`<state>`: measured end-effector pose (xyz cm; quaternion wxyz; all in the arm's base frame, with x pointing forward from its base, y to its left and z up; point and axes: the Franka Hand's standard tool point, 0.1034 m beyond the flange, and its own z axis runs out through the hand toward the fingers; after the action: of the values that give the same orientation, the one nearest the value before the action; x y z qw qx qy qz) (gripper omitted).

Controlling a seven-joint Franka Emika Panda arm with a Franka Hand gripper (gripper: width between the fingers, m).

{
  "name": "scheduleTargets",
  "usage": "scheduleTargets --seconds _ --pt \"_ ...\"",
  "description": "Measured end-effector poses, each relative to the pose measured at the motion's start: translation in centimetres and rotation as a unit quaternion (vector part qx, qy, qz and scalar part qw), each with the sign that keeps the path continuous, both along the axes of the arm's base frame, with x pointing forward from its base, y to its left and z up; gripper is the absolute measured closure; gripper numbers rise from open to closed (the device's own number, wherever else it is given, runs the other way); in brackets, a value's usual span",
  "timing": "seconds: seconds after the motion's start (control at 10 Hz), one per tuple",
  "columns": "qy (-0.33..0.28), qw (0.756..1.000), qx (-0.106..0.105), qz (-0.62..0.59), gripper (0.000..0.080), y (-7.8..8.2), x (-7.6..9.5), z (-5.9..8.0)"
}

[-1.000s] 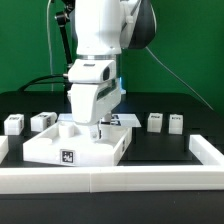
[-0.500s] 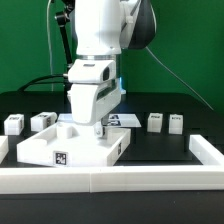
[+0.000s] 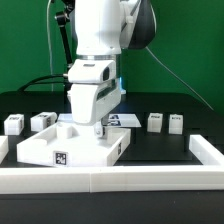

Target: Assemble square table

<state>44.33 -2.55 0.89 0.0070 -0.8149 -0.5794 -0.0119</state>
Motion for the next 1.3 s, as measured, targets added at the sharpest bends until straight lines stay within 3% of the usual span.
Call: scheduleTargets --seconds 0.4,0.9,1.3 --pt "0.008 0.992 -0.016 0.121 0.0742 2.0 0.5 0.1" --pt "0.009 0.992 -0.015 0.122 0.0742 2.3 0.5 0.0" --pt "-0.001 0.989 -0.008 0.148 0.0742 5.7 2.3 0.0"
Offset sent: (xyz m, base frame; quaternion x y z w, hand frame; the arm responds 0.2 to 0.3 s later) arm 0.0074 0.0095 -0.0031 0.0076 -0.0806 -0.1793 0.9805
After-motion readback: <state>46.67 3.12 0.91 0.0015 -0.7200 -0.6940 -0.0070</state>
